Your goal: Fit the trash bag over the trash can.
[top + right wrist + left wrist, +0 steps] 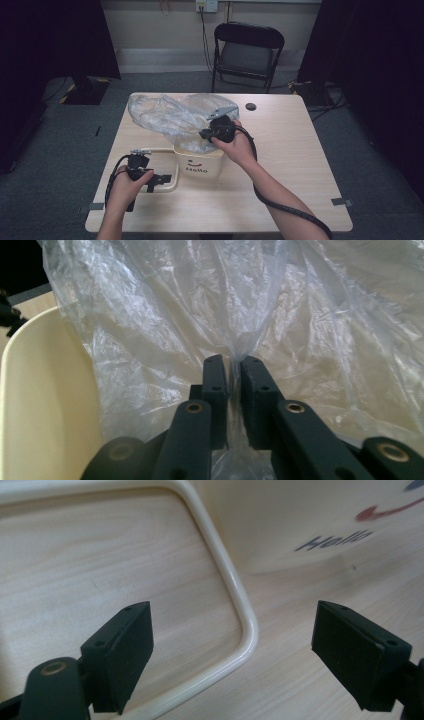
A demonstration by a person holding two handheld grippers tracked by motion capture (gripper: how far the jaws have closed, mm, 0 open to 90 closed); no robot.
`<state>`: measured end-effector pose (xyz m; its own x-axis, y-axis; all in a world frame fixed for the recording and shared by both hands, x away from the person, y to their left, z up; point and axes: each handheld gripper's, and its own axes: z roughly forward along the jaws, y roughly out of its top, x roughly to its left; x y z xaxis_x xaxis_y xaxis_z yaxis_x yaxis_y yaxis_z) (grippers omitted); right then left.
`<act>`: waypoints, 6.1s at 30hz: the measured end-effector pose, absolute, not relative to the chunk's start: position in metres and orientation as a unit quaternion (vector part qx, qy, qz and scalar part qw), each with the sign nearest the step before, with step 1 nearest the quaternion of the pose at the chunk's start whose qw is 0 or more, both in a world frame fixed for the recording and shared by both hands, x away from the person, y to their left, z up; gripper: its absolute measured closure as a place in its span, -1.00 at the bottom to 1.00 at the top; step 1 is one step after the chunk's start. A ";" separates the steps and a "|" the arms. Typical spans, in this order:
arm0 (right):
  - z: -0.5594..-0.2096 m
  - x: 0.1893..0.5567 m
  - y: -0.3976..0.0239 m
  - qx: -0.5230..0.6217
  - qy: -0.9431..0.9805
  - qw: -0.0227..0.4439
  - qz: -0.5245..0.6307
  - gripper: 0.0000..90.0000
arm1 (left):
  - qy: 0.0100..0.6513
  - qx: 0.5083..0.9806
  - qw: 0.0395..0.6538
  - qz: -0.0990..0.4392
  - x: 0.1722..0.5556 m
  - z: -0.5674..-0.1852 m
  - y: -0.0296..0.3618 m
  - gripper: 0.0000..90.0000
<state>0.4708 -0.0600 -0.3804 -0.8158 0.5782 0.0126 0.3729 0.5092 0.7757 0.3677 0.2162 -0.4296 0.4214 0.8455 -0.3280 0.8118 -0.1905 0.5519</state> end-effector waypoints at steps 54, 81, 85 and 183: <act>-0.328 0.455 -0.117 0.304 0.826 0.139 0.453 -0.37 | 0.545 0.773 0.305 0.114 0.428 -0.373 0.154 -0.48; -0.355 0.476 -0.139 0.336 0.842 0.152 0.393 0.55 | 0.539 0.775 0.311 0.111 0.429 -0.373 0.150 -0.51; -0.355 0.475 -0.134 0.313 0.854 0.162 0.384 0.84 | 0.536 0.772 0.322 0.110 0.428 -0.369 0.150 -0.52; -0.376 0.453 -0.072 0.237 0.898 0.039 0.367 0.85 | 0.561 0.756 0.321 0.106 0.451 -0.341 0.145 0.25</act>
<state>0.4531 -0.0721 -0.3764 -0.8843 0.4553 0.1038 0.3976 0.6174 0.6787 0.4510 0.1448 -0.3410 0.3484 0.9159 -0.1992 0.7799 -0.1653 0.6037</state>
